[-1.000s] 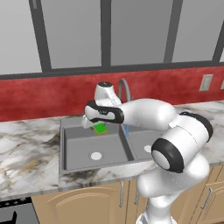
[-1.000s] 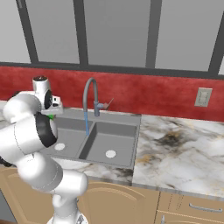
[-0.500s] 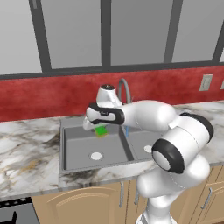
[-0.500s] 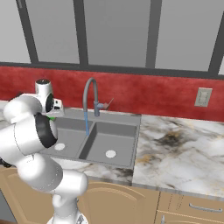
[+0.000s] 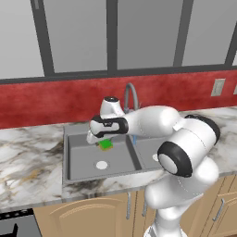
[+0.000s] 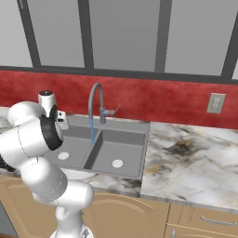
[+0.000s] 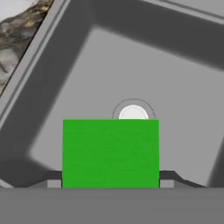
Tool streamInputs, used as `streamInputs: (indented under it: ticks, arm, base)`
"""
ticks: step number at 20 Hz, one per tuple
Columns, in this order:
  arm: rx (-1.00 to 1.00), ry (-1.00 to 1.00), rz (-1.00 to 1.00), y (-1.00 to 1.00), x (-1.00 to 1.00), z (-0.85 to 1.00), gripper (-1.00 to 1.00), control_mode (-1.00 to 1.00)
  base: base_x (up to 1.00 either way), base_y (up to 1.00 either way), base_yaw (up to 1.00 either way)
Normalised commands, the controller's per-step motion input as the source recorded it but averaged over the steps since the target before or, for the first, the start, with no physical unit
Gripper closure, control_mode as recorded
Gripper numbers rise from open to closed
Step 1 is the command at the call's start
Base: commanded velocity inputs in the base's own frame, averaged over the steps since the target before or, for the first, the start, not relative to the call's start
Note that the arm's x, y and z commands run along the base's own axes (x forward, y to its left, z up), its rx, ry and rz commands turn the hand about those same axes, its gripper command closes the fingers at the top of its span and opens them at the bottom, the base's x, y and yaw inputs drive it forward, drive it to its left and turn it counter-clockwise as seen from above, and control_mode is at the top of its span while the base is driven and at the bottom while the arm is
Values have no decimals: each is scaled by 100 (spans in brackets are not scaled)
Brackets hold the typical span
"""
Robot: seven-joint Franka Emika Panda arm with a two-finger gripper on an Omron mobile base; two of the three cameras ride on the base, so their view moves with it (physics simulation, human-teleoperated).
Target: Soak the sponge with water for a few seconds and then drop it inside the sink.
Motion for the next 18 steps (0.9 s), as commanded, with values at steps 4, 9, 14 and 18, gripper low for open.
streamInputs:
  ticks: [4,9,14,18]
  arm:
    - [-3,0,0,19,0,-47,100,-100]
    - [-2,0,0,14,7,-45,100,-100]
    - [-1,0,0,3,15,-24,100,-100]
    - [0,0,0,0,22,-26,100,-100]
  base:
    - [0,0,0]
    - [0,0,0]
    - [0,0,0]
    - [0,0,0]
